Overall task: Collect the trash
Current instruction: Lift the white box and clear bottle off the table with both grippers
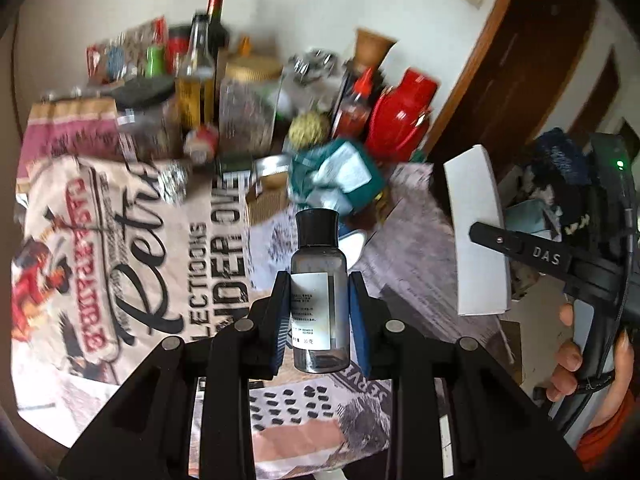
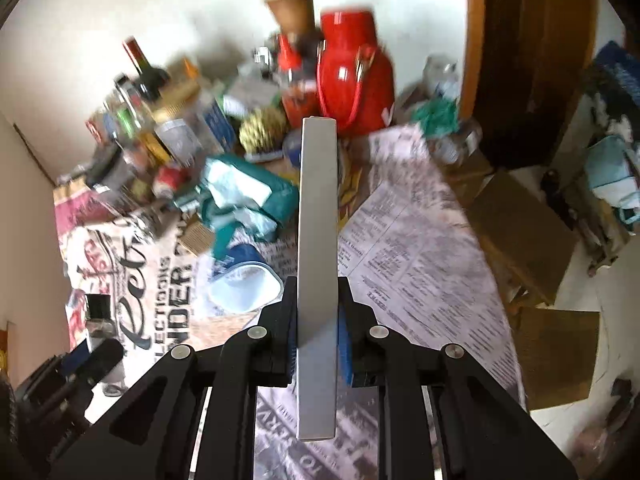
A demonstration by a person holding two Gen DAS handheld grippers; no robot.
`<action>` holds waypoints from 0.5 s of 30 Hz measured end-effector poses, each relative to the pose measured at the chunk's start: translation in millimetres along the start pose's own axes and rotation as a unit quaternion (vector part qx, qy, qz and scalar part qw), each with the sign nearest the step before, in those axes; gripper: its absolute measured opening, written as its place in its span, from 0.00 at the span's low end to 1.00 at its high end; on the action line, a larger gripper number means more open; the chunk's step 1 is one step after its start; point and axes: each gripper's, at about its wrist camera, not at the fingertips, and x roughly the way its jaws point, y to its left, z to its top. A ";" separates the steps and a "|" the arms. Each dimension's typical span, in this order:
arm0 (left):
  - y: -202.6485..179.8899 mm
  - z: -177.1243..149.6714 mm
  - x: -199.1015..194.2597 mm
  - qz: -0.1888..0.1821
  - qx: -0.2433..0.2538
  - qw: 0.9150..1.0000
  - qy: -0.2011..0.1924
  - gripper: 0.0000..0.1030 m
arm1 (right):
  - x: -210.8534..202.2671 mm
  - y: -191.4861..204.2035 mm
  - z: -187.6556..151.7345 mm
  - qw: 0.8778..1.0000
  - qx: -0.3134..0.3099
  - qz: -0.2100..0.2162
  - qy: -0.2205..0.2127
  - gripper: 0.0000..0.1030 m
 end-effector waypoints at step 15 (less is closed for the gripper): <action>-24.3 -31.4 -124.6 -0.017 0.024 0.995 -0.092 0.27 | -131.4 21.9 -48.8 0.992 -0.023 0.013 -0.123 0.15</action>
